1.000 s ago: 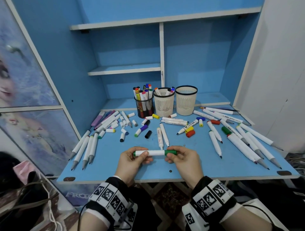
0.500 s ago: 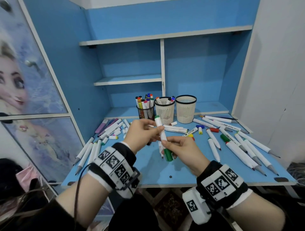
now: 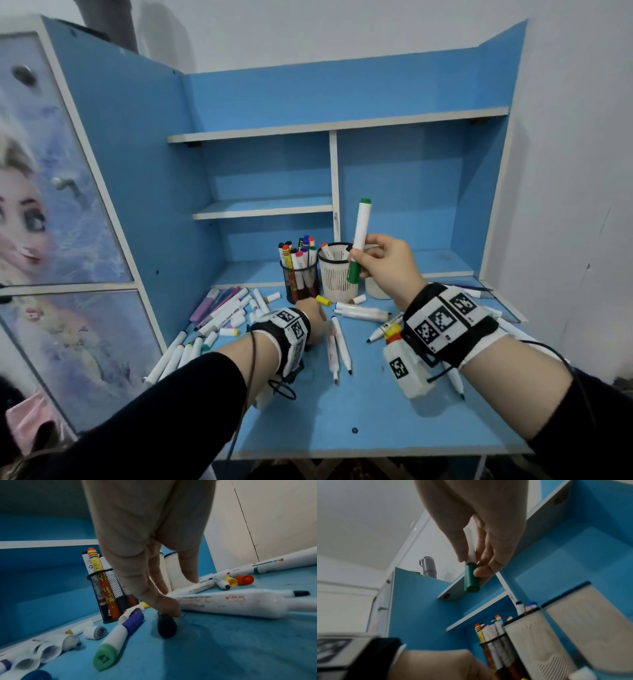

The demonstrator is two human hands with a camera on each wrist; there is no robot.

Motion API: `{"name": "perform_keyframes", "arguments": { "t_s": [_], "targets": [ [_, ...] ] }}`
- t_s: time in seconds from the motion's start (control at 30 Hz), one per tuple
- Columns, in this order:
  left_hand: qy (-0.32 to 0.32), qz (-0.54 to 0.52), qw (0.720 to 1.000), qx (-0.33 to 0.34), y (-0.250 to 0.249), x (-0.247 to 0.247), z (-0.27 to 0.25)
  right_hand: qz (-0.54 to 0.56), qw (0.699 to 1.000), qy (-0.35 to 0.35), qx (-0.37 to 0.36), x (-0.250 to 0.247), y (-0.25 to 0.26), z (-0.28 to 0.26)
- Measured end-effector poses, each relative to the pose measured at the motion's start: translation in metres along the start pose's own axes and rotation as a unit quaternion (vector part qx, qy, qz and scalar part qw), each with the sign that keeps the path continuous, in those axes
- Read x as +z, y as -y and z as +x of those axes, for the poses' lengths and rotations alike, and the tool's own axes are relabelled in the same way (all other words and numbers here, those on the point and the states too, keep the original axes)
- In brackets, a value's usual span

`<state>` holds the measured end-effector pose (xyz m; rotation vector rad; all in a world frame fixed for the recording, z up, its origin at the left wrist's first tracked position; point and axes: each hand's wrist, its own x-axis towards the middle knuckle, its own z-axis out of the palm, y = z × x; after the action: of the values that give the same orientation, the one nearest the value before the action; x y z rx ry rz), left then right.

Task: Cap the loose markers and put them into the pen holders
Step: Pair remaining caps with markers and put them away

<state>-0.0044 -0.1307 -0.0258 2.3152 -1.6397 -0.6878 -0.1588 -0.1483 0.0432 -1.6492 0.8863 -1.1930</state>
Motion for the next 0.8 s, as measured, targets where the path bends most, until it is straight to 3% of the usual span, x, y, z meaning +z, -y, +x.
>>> {"name": "perform_keyframes", "arguments": {
  "t_s": [0.13, 0.37, 0.57, 0.67, 0.8],
  "targets": [
    [0.035, 0.082, 0.996, -0.013, -0.009, 0.005, 0.011, -0.014, 1.000, -0.011, -0.012, 0.000, 0.004, 0.023],
    [0.030, 0.094, 0.995, -0.025, -0.009, 0.002, 0.021, -0.049, 0.999, -0.013, -0.007, 0.006, 0.006, 0.043],
    [-0.053, -0.080, 0.995, -0.011, 0.000, -0.013, 0.001, -0.061, 0.996, -0.056, -0.012, 0.007, -0.001, 0.050],
    [-0.049, -0.244, 0.969, 0.000, 0.011, -0.021, -0.024, -0.058, 0.995, -0.080, -0.029, 0.009, -0.008, 0.054],
    [-0.045, -0.382, 0.923, 0.015, 0.032, -0.019, -0.059, -0.064, 0.992, -0.092, -0.056, 0.017, -0.013, 0.059]
  ]
}}
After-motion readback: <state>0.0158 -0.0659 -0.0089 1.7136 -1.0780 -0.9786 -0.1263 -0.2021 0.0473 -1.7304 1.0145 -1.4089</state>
